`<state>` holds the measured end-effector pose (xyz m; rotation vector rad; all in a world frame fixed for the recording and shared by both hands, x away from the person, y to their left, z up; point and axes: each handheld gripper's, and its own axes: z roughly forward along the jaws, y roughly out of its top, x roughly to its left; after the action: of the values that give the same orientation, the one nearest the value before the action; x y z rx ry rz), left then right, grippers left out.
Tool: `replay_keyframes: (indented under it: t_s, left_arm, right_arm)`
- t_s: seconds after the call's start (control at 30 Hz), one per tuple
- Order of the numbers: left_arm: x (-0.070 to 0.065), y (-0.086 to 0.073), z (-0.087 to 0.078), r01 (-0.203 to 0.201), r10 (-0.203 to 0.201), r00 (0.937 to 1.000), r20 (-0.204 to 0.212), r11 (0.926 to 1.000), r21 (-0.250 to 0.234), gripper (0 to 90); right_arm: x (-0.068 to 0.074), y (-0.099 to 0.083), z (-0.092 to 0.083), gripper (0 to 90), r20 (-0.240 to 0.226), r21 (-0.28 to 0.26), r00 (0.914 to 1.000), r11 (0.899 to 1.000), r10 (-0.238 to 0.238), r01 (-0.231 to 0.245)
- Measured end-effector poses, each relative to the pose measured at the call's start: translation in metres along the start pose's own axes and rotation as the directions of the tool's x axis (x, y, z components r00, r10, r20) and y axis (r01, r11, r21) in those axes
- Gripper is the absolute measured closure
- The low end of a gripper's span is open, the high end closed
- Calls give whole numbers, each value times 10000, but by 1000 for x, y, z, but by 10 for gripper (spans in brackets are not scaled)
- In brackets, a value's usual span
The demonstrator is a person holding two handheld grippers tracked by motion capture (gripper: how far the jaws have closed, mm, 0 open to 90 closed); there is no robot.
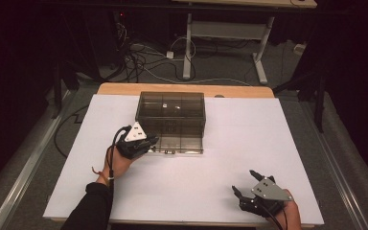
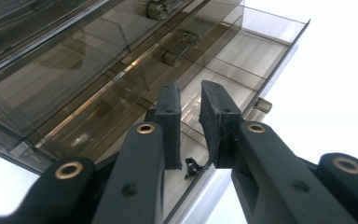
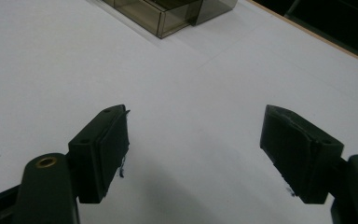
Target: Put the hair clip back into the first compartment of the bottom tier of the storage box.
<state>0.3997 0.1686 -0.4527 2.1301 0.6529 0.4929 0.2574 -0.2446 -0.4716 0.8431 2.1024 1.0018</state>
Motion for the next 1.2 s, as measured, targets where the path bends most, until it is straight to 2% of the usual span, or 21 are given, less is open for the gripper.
replay_keyframes:
  t_s: [0.23, 0.47, 0.57, 0.77, 0.87, 1.03, 1.1, 1.2]
  left_arm:
    - [-3, 0, -4, -109, 107, 9999, -81, 9999, -128, 727]
    - [-8, 4, -7, -318, 314, 9994, -127, 9991, -291, 639]
    - [-12, 6, -8, -575, 573, 9983, -56, 9978, -344, 599]
    - [-17, 9, -9, -819, 817, 9966, -69, 9960, -365, 475]
    - [-20, 11, -9, -1085, 1081, 9941, -119, 9931, -453, 399]
    - [-22, 12, -11, -1106, 1100, 9939, -119, 9917, -656, 321]
    - [-24, 12, -10, -1028, 1001, 9942, -401, 9921, -717, 201]
    - [-26, 13, -10, -989, 964, 9948, -335, 9914, -855, 164]
  right_arm:
    - [0, 0, 0, 239, 1, -13, 10000, 10000, 2, -2]
    - [-1, 0, 0, 239, 6, -13, 10000, 10000, 1, -1]
    - [0, 0, 0, 239, 11, -5, 10000, 10000, -1, 1]
    - [1, 0, 0, 239, -13, 7, 10000, 10000, -20, 20]
    - [1, 0, 0, 239, -32, 29, 10000, 10000, -43, 43]
    - [1, -1, 0, 239, -25, 44, 10000, 10000, -71, 71]
    - [1, -1, 0, 239, -13, 56, 10000, 9999, -95, 95]
    - [1, 0, 0, 239, 7, 46, 9999, 9999, -119, 119]
